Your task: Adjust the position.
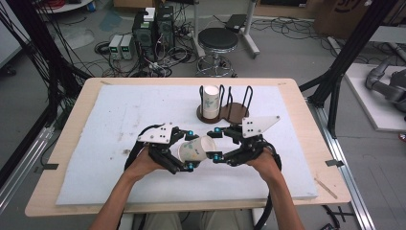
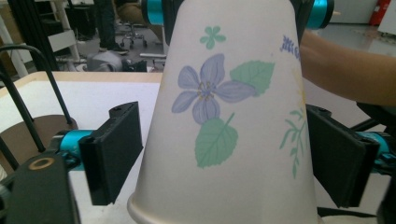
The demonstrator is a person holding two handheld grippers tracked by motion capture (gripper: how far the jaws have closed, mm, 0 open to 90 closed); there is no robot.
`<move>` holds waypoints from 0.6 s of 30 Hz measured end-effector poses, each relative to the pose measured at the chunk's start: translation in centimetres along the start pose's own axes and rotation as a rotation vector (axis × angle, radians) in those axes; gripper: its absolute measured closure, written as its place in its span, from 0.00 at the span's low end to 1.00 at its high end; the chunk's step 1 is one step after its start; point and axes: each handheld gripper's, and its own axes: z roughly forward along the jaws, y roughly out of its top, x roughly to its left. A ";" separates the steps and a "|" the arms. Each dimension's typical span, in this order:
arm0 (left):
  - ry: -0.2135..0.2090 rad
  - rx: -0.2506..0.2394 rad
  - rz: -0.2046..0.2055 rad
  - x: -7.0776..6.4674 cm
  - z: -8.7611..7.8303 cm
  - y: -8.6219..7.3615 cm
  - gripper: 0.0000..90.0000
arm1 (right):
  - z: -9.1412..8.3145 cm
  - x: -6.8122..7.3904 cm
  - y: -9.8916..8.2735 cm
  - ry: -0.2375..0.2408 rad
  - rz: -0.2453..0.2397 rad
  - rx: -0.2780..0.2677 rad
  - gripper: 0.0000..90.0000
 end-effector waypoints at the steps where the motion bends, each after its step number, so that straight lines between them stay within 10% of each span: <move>1: -0.005 -0.001 0.005 0.0 0.0 0.0 0.22 | 0.0 0.0 0.0 -0.004 -0.002 -0.004 0.43; 13: 0.009 0.006 0.042 -0.3 -0.4 0.1 0.34 | 0.0 0.1 -0.2 -0.008 -0.016 0.002 0.42; 18: 0.016 0.009 0.039 -0.3 -0.6 0.0 0.34 | 0.2 0.1 -0.3 -0.047 0.037 0.015 0.16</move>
